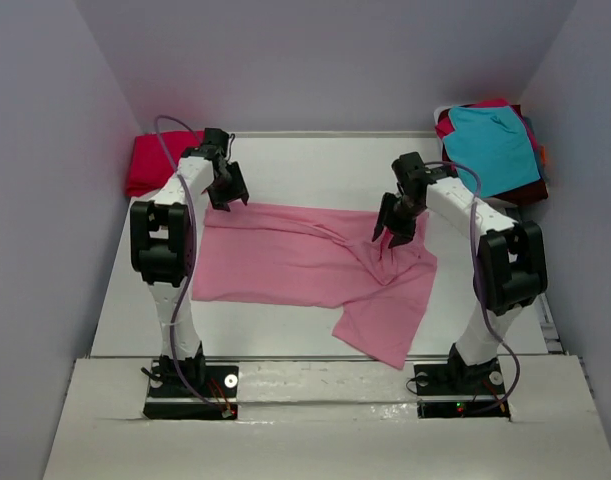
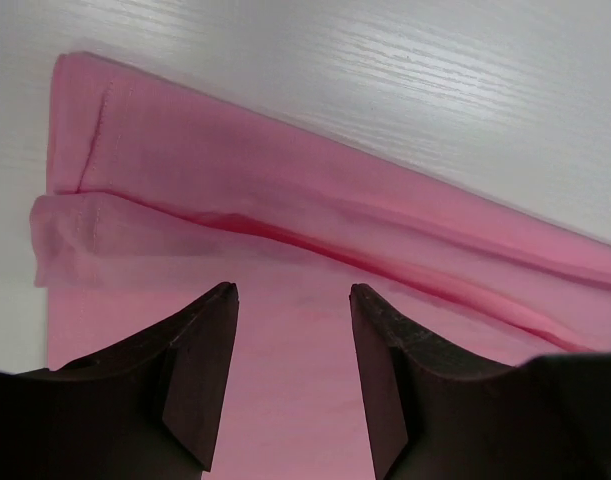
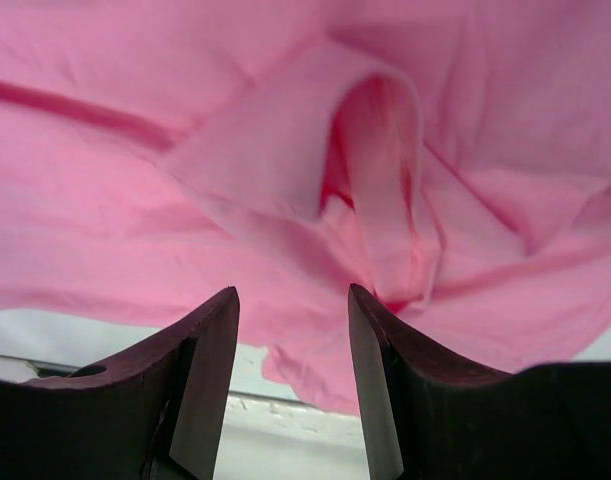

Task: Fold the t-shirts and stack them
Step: Fold the tshirt

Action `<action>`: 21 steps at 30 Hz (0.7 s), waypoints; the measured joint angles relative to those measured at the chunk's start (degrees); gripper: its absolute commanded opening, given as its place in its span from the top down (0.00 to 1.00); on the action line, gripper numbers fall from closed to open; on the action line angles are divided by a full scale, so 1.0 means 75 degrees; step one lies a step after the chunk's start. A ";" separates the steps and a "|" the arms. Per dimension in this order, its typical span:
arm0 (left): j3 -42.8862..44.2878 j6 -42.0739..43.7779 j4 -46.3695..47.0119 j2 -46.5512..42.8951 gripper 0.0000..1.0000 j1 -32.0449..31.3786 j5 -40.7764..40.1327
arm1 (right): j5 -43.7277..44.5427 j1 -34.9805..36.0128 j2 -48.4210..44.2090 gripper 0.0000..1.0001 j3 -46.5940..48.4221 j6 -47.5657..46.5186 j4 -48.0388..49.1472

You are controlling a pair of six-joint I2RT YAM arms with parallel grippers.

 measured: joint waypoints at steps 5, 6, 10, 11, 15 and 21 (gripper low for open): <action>0.0326 0.0055 -0.0224 0.0175 0.41 -0.0108 -0.0192 | 0.0172 -0.0070 0.0790 0.47 0.1014 0.0023 0.0026; 0.0443 0.0058 -0.0236 0.0251 0.41 -0.0093 -0.0268 | 0.0201 -0.0114 0.0973 0.48 0.1177 0.0023 0.0023; 0.0775 0.0058 -0.0329 0.0458 0.41 -0.0058 -0.0501 | 0.0283 -0.0440 0.1454 0.50 0.1638 0.0082 -0.0009; 0.0965 0.0064 -0.0446 0.0542 0.41 -0.0052 -0.0580 | 0.0321 -0.0513 0.1550 0.51 0.1754 0.0105 -0.0015; 0.1693 0.0076 -0.0638 0.0970 0.41 -0.0015 -0.0804 | 0.0548 -0.0813 0.2066 0.54 0.2518 0.0201 -0.0061; 0.1932 0.0073 -0.0819 0.1209 0.41 -0.0009 -0.0871 | 0.0723 -0.1212 0.2594 0.64 0.3538 0.0283 -0.0262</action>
